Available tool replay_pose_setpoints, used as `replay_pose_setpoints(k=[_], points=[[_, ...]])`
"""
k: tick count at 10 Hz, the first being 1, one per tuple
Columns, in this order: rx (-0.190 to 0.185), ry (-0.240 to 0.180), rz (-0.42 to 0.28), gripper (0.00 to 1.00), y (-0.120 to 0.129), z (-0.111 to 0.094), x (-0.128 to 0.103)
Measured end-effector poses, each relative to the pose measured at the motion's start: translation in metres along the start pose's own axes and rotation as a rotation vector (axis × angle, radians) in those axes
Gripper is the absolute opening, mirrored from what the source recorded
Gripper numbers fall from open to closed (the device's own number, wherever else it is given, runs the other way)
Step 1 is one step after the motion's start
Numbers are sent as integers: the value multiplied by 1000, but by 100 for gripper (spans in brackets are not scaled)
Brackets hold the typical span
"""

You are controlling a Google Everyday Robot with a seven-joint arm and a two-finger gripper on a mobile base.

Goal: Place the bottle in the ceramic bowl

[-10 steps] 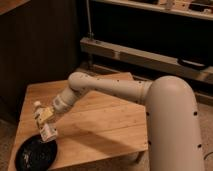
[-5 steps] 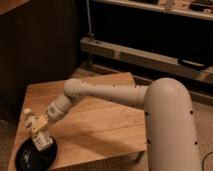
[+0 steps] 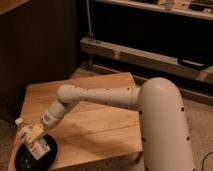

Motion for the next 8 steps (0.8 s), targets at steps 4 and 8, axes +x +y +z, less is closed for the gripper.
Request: replay_pose_setpoints(k=[4, 8], points=[[41, 61, -42, 72, 2, 6, 6], [34, 110, -53, 80, 0, 17, 12]])
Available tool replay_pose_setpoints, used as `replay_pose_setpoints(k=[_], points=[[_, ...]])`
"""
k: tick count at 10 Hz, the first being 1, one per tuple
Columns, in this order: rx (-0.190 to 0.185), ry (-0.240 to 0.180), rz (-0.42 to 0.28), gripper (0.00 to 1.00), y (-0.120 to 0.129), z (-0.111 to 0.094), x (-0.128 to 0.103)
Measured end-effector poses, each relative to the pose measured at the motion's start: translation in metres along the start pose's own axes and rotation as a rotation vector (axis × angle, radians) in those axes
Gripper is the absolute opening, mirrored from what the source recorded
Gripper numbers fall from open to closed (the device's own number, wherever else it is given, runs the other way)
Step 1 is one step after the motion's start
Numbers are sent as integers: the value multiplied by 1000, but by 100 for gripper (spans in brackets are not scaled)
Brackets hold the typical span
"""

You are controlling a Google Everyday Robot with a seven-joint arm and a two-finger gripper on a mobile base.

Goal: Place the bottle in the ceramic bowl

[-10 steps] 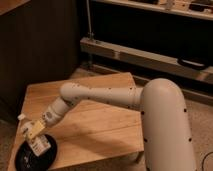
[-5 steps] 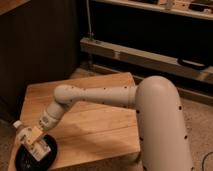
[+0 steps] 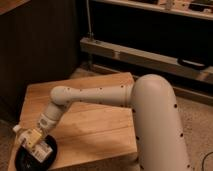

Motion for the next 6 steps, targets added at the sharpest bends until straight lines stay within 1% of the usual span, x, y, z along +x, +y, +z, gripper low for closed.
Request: replay_pose_setpoints(k=[6], points=[[1, -3, 0, 80, -1, -1, 0]])
